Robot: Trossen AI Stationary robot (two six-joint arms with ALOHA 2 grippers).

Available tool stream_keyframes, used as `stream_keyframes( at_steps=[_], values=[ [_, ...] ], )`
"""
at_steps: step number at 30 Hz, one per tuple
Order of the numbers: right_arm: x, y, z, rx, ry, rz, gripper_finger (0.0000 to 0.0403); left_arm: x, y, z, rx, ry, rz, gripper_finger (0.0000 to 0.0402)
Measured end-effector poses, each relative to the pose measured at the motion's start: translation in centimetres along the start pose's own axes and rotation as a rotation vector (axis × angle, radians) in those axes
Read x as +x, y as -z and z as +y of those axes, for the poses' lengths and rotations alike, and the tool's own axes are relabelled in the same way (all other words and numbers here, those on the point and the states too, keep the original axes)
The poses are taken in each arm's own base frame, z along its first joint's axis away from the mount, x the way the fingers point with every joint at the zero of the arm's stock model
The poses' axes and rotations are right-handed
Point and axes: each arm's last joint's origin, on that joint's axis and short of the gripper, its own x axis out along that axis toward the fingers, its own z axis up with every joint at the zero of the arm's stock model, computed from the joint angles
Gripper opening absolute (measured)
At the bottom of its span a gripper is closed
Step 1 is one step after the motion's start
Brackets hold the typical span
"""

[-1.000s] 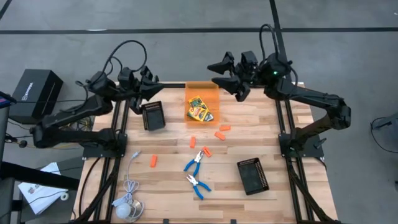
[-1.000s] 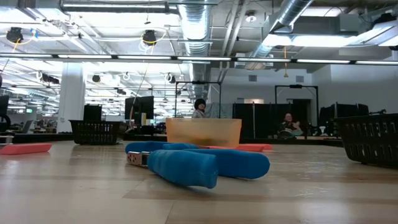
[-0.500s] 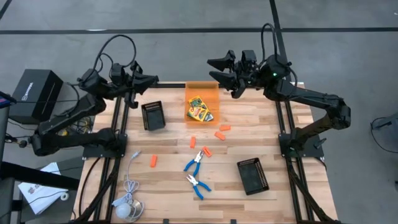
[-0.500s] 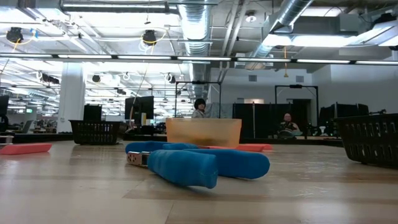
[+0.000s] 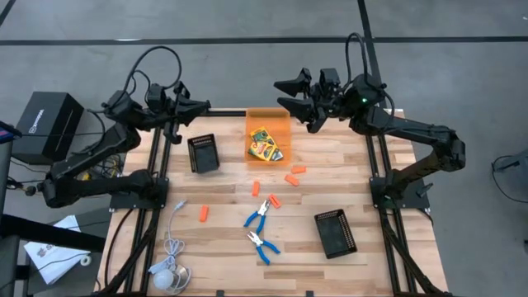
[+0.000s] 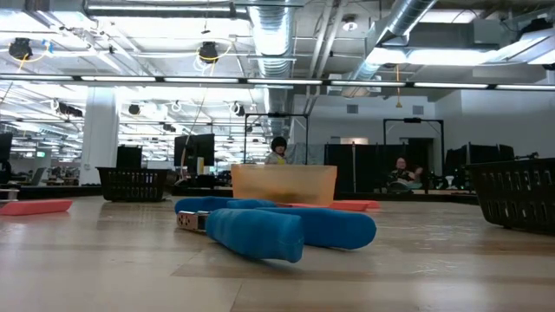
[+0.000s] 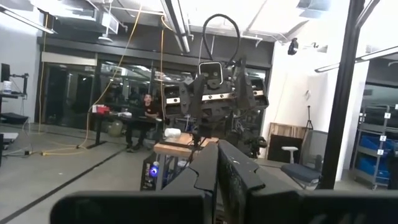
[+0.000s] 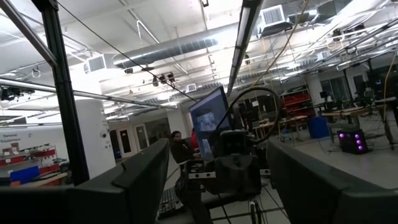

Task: Pick & Place School Supplies
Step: Put the top blue hole puncher into the top black bin

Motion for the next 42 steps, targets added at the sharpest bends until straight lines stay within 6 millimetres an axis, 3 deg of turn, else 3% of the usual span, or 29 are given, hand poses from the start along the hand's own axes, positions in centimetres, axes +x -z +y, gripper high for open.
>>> stream_keyframes(
  at_steps=[42],
  values=[
    [0.12,-0.70,0.73,-0.104,-0.073,-0.010,0.0260,-0.03,-0.15,-0.19,0.082,0.033,-0.007,0.0004]
  ],
)
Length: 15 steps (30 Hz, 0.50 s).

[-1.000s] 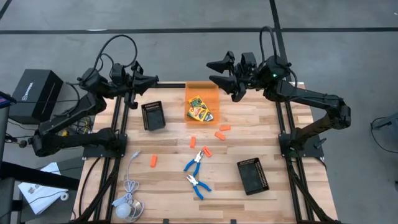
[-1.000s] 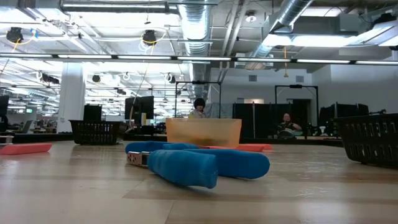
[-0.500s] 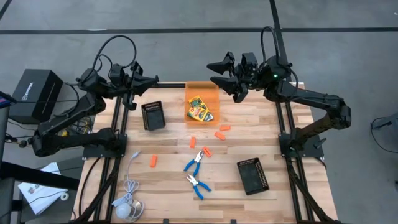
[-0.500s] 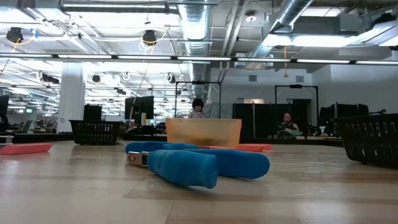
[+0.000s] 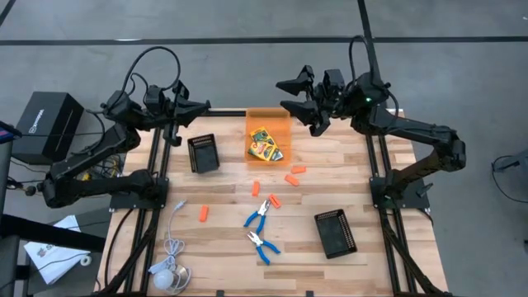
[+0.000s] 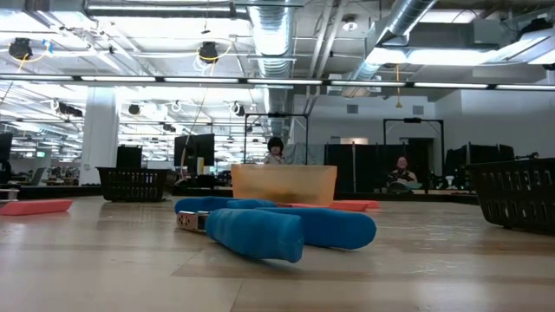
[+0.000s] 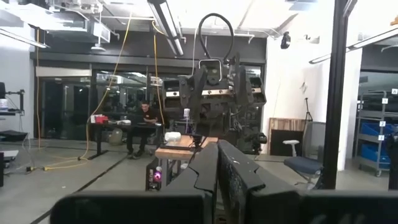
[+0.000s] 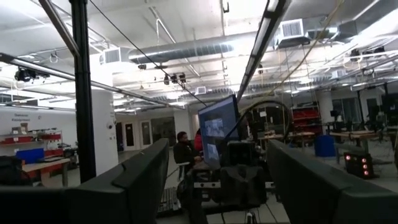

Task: Pick & Place School Supplies
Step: Put the top blue hole puncher into the top black bin

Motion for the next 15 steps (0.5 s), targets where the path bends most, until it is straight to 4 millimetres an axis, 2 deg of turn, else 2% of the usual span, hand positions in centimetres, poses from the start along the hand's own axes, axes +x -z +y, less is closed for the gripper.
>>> stream_keyframes(
  at_steps=[6,12,15],
  values=[
    [0.1,0.2,0.1,0.002,-0.024,0.015,0.0260,0.0,-0.1,0.0,0.033,0.001,-0.008,0.0004],
    [0.1,0.1,0.0,0.011,0.001,0.003,0.0260,0.5,0.5,0.4,-0.167,0.001,0.021,0.0004],
    [0.1,0.2,0.0,0.018,0.008,0.010,0.0260,1.0,1.1,0.8,-0.211,-0.006,0.039,0.0004]
  ],
)
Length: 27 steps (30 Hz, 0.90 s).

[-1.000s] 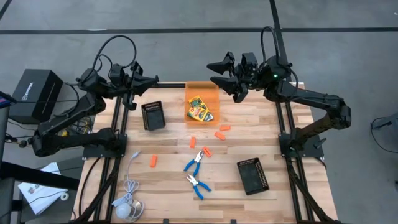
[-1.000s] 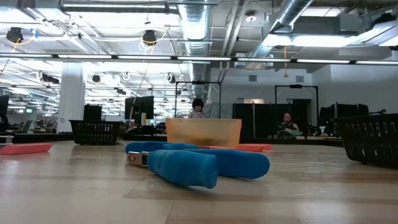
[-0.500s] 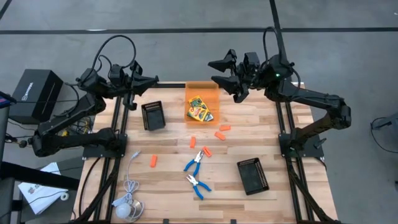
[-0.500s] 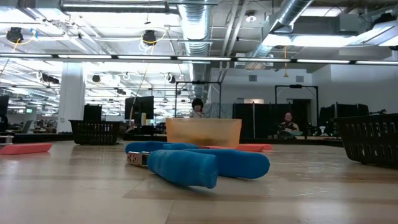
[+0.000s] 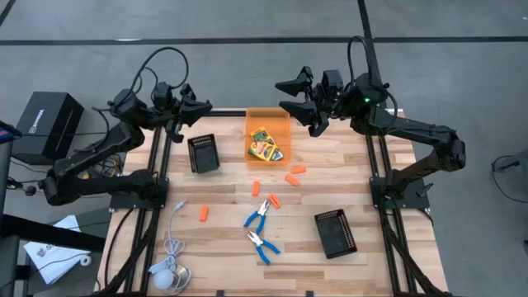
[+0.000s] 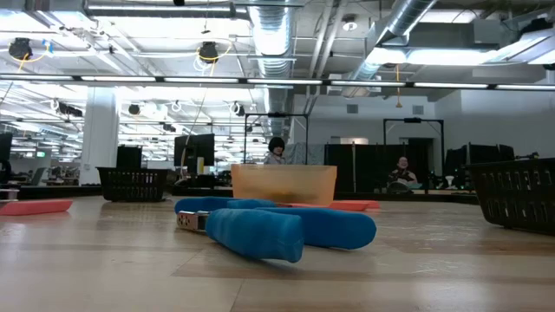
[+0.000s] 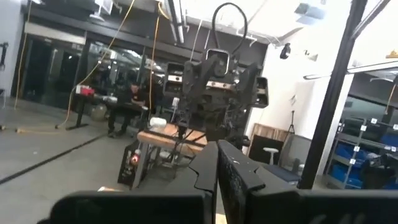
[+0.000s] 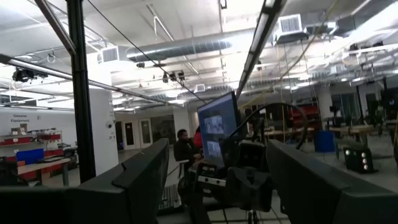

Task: Pick & Place School Supplies
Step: Put the top blue hole puncher into the top black bin

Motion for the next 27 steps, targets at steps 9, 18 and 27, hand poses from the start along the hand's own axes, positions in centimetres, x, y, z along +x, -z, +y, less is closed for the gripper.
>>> stream_keyframes(
  at_steps=[9,18,27],
  values=[
    [-0.9,2.6,-1.0,0.092,0.111,0.302,0.0260,2.3,3.2,1.5,-0.009,-0.051,0.158,0.0026],
    [-2.5,1.6,-0.5,0.090,0.206,0.363,0.0260,4.6,8.8,-0.7,0.067,-0.075,0.361,0.0056],
    [-5.0,-0.6,1.6,0.054,0.375,0.390,0.0260,4.0,11.2,-4.0,-0.104,-0.020,0.382,0.0076]
  ],
)
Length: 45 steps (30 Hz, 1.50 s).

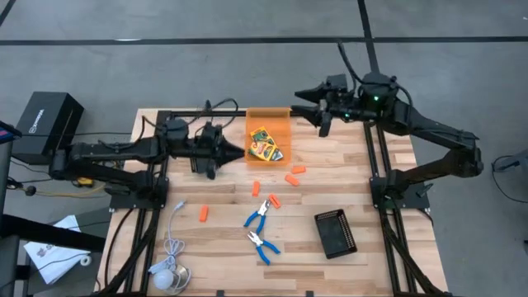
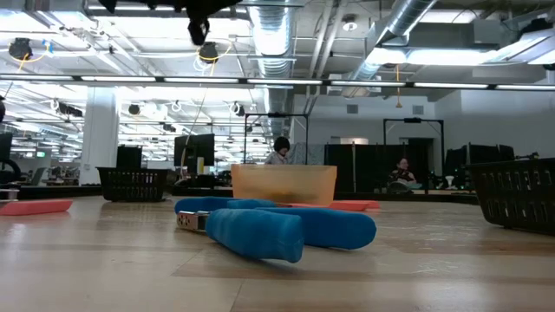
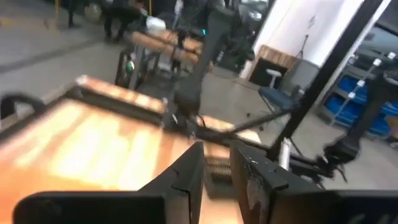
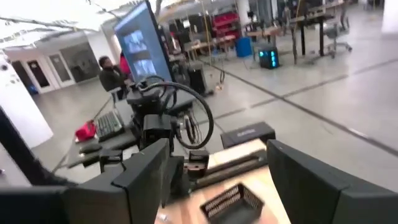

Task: Pick & Place School Supplies
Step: Put the top blue hole puncher into the top black bin

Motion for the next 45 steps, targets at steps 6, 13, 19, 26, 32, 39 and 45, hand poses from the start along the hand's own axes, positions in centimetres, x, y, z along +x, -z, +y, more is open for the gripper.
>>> stream_keyframes(
  at_steps=[6,13,19,26,32,39,45],
  values=[
    [0.3,2.3,2.1,-0.011,0.062,0.159,0.0260,0.0,1.6,-2.9,0.013,-0.032,0.037,0.0096],
    [2.0,5.4,3.6,-0.005,0.042,0.322,0.0260,1.5,4.9,-6.4,0.056,-0.201,0.080,0.0102],
    [2.6,9.0,4.4,0.084,-0.014,0.351,0.0260,3.5,9.1,-9.2,-0.014,-0.340,0.079,0.0102],
    [2.5,11.0,5.8,0.208,-0.048,0.293,0.0260,6.2,14.3,-10.0,-0.084,-0.415,0.118,0.0102],
    [2.2,10.0,7.4,0.234,-0.051,0.208,0.0260,7.5,18.7,-9.9,-0.181,-0.397,0.260,0.0102],
    [1.5,8.3,9.1,0.205,-0.066,0.150,0.0260,8.0,21.5,-9.4,-0.265,-0.407,0.381,0.0102],
    [1.2,7.8,9.8,0.182,-0.073,0.129,0.0260,7.6,22.6,-8.3,-0.254,-0.451,0.529,0.0102]
  ],
)
